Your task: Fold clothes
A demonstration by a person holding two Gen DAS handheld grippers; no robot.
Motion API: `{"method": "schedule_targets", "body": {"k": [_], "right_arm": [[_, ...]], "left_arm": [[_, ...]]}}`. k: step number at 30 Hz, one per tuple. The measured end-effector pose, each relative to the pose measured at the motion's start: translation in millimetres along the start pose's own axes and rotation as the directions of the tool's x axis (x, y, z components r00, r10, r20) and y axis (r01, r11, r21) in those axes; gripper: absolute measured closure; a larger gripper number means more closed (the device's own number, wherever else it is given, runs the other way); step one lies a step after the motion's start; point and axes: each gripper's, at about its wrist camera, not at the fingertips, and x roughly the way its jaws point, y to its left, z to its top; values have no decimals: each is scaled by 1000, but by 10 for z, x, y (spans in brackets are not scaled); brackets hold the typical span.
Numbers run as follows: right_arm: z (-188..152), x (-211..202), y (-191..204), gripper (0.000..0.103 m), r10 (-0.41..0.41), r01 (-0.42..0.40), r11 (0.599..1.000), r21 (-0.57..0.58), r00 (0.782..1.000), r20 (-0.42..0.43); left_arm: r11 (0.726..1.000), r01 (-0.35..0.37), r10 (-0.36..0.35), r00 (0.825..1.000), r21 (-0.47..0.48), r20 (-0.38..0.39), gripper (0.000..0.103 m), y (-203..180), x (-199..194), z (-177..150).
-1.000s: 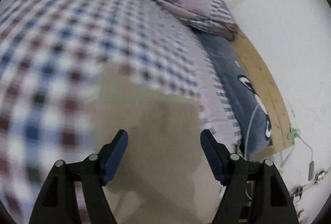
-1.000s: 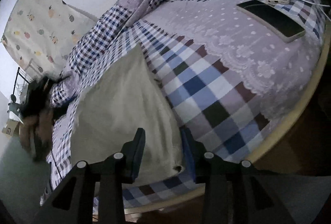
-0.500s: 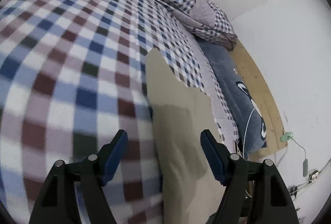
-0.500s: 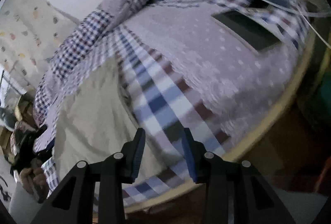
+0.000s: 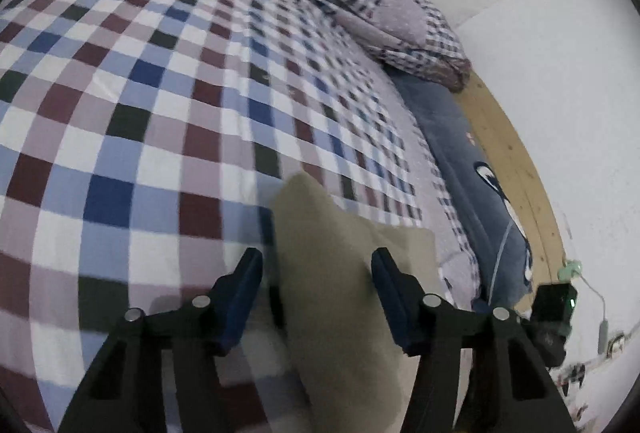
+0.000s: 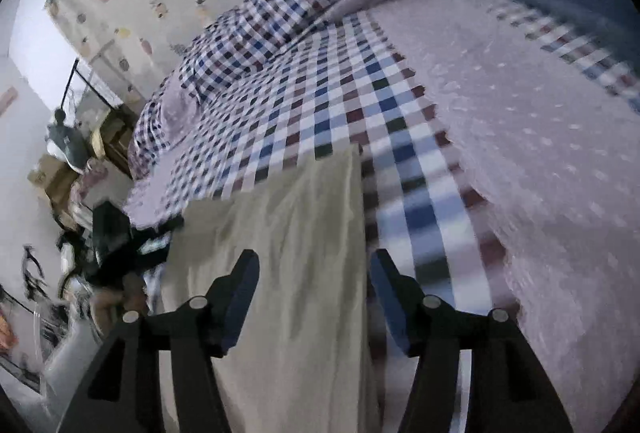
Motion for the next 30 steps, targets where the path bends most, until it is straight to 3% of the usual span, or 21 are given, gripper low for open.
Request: {"method": "schedule_targets", "body": {"k": [3,9,14,15,16,17,18,23,27,30], "right_arm": [[345,355,-155,41,12,-11,999,30,1000,-25],[748,885,-394,41,36,-33,998,49,997,-75],[791,1196,-333,42,-8,1,999,-49,990,-137],[783,1242,-310,51,-18,7,997,-73,989,-146],[780,1258,-268,82,-38,23,994,-108,989,-143],[776,1271,-227,100,-58,38,989,-143,989,-138],[750,1205,-200,99,-80,58,983,-175,989,-121],[863,955,107,100,-37,39,962,-270,999,13],[844,1271,-26,99,-141,116,955,-273,987,-75],[812,1355,-181,89,-208,178,954,-241,973,-104]], "left_arm": [[1000,2,-2,1000,-7,7,56,37,53,89],[1000,-12,12,999,-11,36,87,74,79,132],[999,9,-6,996,-35,86,94,160,49,119],[999,21,-15,994,-50,109,95,197,16,110],[998,31,-22,991,-59,133,96,224,-19,99],[997,38,-28,988,-64,155,96,245,-58,89],[997,44,-32,983,-62,179,97,255,-99,73],[997,3,17,970,-82,242,97,360,-143,10],[991,13,12,984,-137,179,96,487,-52,35],[985,48,-17,983,-167,181,87,548,-78,44]]}}
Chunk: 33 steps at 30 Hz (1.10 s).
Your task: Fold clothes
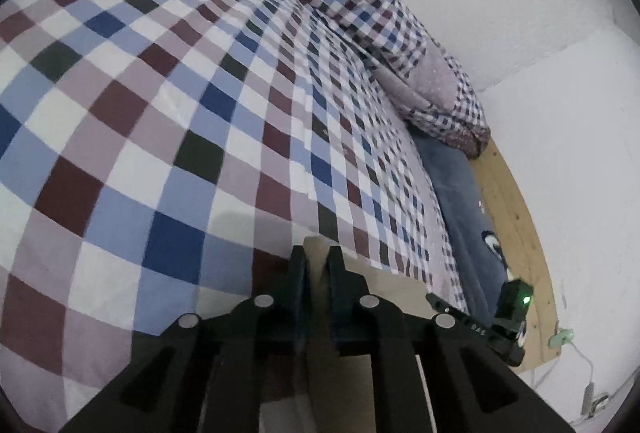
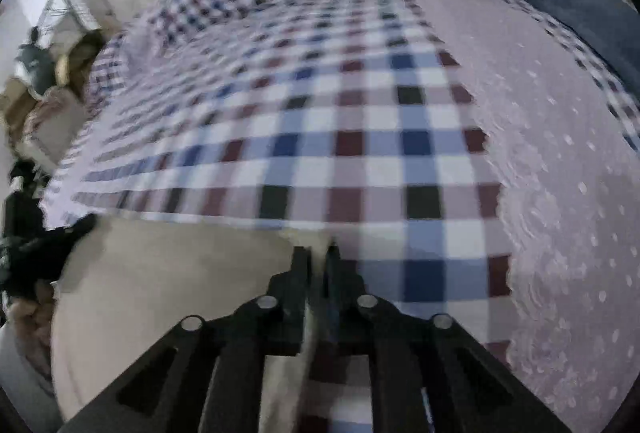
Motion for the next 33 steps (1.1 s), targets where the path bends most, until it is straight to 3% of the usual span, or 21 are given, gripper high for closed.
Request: {"method": "schedule_targets", "body": {"k": [2,4,7,11,13,16,18,19,21,26,33], "right_arm": [[-30,-88,-143,76,31,-34,996,84,999,32],[-69,-180,-270,54,74,-83,984,157,995,64],[-140,-229,-348,49,203,-216,954,205,976,84],[-190,-119,-257,48,299,-301,935,187,953,38],[-199,32,-136,48,292,-285,947,150,956,-20],[-182,89,-79,49,232,-229,967,111,972,-21],[-190,-67,-126,48,56,-62,988,138,997,48],[-194,-144,-149,48,-32,19,988,156,996,80],[-234,-296,-135,48,-98,74,979,189,988,121],[-587,-785,108,47,-105,61,976,210,973,204],[-1152,-1285,545,44,-37,-15,983,184,962,272]], "left_arm": [[999,38,-38,999,-23,-16,76,43,-9,22],[997,67,-67,997,-25,-28,67,50,-12,26],[995,103,-103,993,6,-51,52,-26,-19,18],[996,60,-54,994,60,-100,49,-156,90,32],[997,23,-15,994,77,-112,49,-194,136,24],[996,-12,24,991,93,-129,49,-226,142,37],[994,-37,49,991,101,-124,45,-228,91,36],[994,-41,53,991,101,-119,39,-233,58,34],[996,-27,36,992,85,-117,33,-220,1,44],[998,43,-37,989,37,-140,26,-158,-182,7],[994,21,6,969,107,-248,17,-326,-100,-36]]}}
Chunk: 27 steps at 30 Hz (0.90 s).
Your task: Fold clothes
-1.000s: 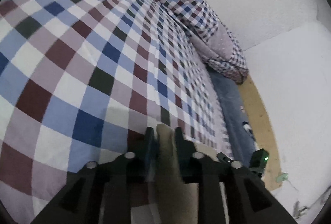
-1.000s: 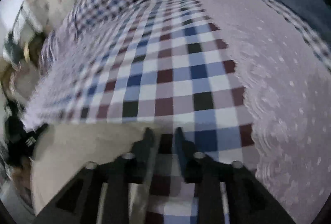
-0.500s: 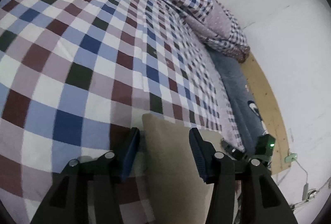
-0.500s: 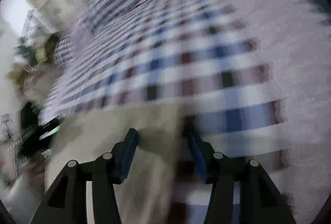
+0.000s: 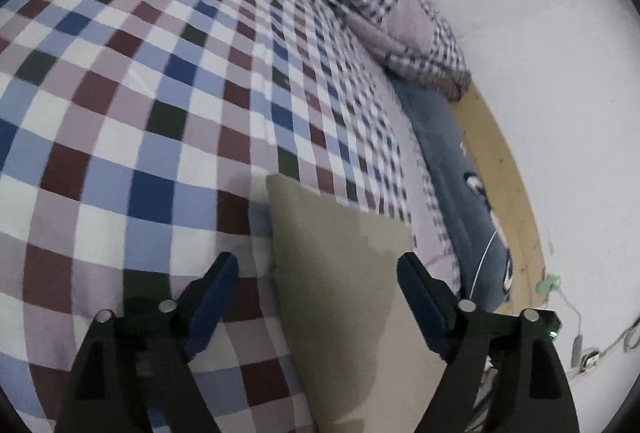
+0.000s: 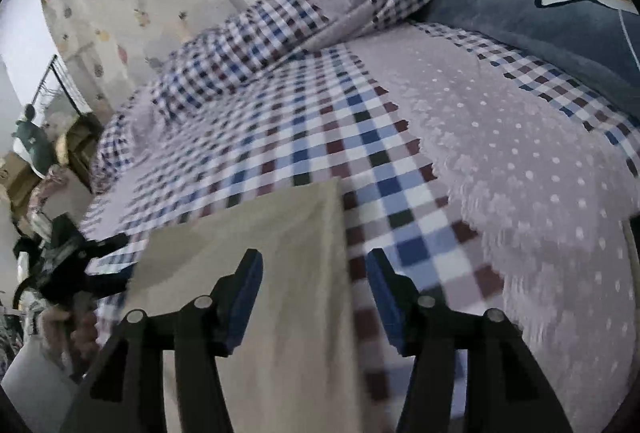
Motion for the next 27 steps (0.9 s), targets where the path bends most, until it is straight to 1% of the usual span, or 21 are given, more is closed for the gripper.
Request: {"method": "schedule_targets", "body": {"k": [2,4,5,9,12,14,15,17,19,20,22,25,27], "right_arm": [[-83,-98,61,44,12,-12,1000,-4,1000,10],[-189,-165,136,44,10,-10,999,-33,1000,9],[-242,-187,191,44,3,-3,998,-58,1000,5],[-427,-237,408,44,-15,14,989,-149,1000,-9],[-554,-243,553,44,-10,4,981,-196,1000,-28],[-655,-246,655,44,-8,-2,973,-229,999,-43],[-694,-239,683,44,-8,-4,971,-241,999,-49],[-796,-235,756,44,-8,-9,963,-268,998,-65],[-874,-242,810,44,-13,-9,958,-286,997,-74],[-934,-259,849,44,-12,-12,956,-294,997,-81],[-1006,-282,899,44,-13,-14,954,-301,996,-88],[-1139,-348,1030,44,-26,-3,946,-323,996,-86],[-1230,-413,1178,44,-48,21,934,-355,997,-68]], "left_arm": [[1000,15,-15,999,6,-36,16,-51,71,1],[998,57,-56,996,10,-62,16,-98,147,5],[998,65,-64,996,11,-69,16,-115,185,9],[997,67,-64,995,31,-79,16,-168,267,25],[996,92,-90,993,23,-77,17,-172,323,73],[995,101,-100,992,10,-77,21,-148,344,98],[995,98,-98,992,3,-79,26,-130,351,105],[996,87,-88,993,-11,-81,41,-85,357,121],[998,63,-65,994,-24,-85,65,-31,353,131],[998,48,-50,995,-29,-86,70,-8,352,129],[998,56,-59,995,-32,-79,76,2,326,117],[996,91,-92,994,-16,-53,82,-98,218,110],[994,113,-113,993,8,-38,83,-218,130,115]]}}
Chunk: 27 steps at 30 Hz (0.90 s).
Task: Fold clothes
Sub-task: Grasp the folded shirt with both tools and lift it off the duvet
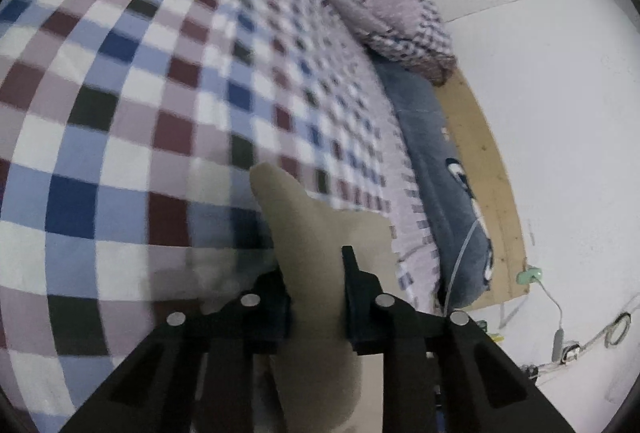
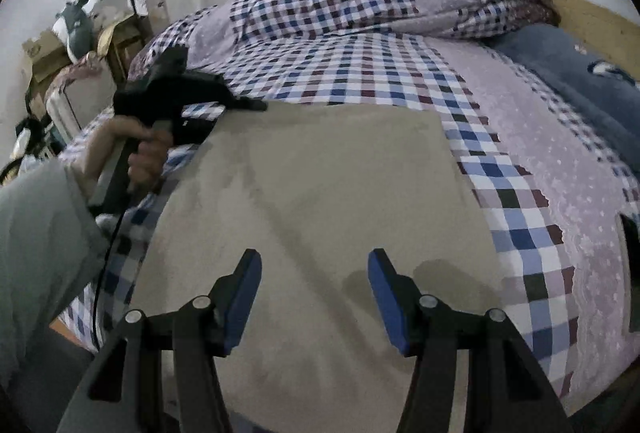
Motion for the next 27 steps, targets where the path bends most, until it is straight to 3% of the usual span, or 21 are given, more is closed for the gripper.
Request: {"method": "schedule_targets", "body": {"k": [7,16,19,23,27], "right_arm": [[-175,-188,784,41,-133,141,985,-100,988,80],[-454,58,1853,35,-294,328,891,-314,944,151],[-497,201,2019,35,-366,403,851,-338,915,169],[-522,391,2130,35,-490,535,770,-349,845,213],[-551,528,2183,35,-551,599,713,-364,800,238]], "left_arm": [[992,50,-52,998,118,16,86,-526,-284,-16],[981,81,-88,996,174,34,88,-790,-617,-64],[982,84,-91,995,172,38,88,-786,-711,-73],[982,94,-103,994,163,47,88,-737,-857,-83],[984,103,-113,992,147,61,88,-694,-964,-83]]}}
